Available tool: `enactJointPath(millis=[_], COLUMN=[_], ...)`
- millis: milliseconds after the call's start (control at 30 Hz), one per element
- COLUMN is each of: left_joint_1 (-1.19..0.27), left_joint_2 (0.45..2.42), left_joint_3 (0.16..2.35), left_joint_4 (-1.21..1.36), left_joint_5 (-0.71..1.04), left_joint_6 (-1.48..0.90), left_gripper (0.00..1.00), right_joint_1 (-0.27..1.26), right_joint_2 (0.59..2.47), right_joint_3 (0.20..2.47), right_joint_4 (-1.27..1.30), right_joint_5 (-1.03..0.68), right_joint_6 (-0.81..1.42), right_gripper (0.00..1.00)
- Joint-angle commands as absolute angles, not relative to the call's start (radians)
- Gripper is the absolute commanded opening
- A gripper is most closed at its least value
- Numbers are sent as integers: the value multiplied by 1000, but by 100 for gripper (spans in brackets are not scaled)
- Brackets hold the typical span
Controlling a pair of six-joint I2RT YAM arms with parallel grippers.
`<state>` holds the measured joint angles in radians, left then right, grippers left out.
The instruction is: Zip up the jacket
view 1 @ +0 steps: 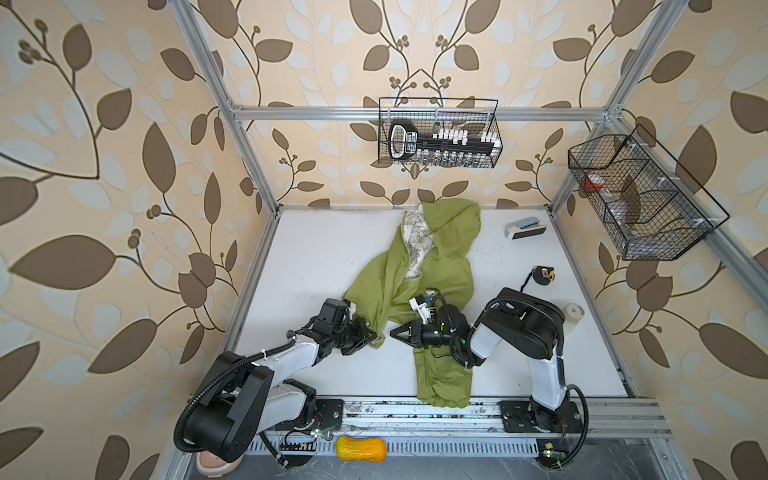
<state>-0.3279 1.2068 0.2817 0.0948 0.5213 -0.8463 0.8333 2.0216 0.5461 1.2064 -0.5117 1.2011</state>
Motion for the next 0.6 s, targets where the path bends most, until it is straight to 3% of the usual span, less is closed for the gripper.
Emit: enactJointPath(millis=[0, 300, 567], left_joint_1=[-327, -326, -326], left_joint_2=[1249, 1206, 1146], left_joint_3=[281, 268, 253], left_joint_4=[-30, 62, 93], left_joint_5=[456, 536, 594], left_joint_6=[-832, -978, -1057], left_gripper=[3, 35, 37], right_joint_1=[849, 851, 843], right_joint_2=[1980, 1948, 1925], right_joint_3=[586, 594, 600], right_joint_4=[1064, 974, 946], right_joint_5=[-468, -436, -430], right_joint_6=[1127, 1078, 1059], right_gripper=[20, 19, 19])
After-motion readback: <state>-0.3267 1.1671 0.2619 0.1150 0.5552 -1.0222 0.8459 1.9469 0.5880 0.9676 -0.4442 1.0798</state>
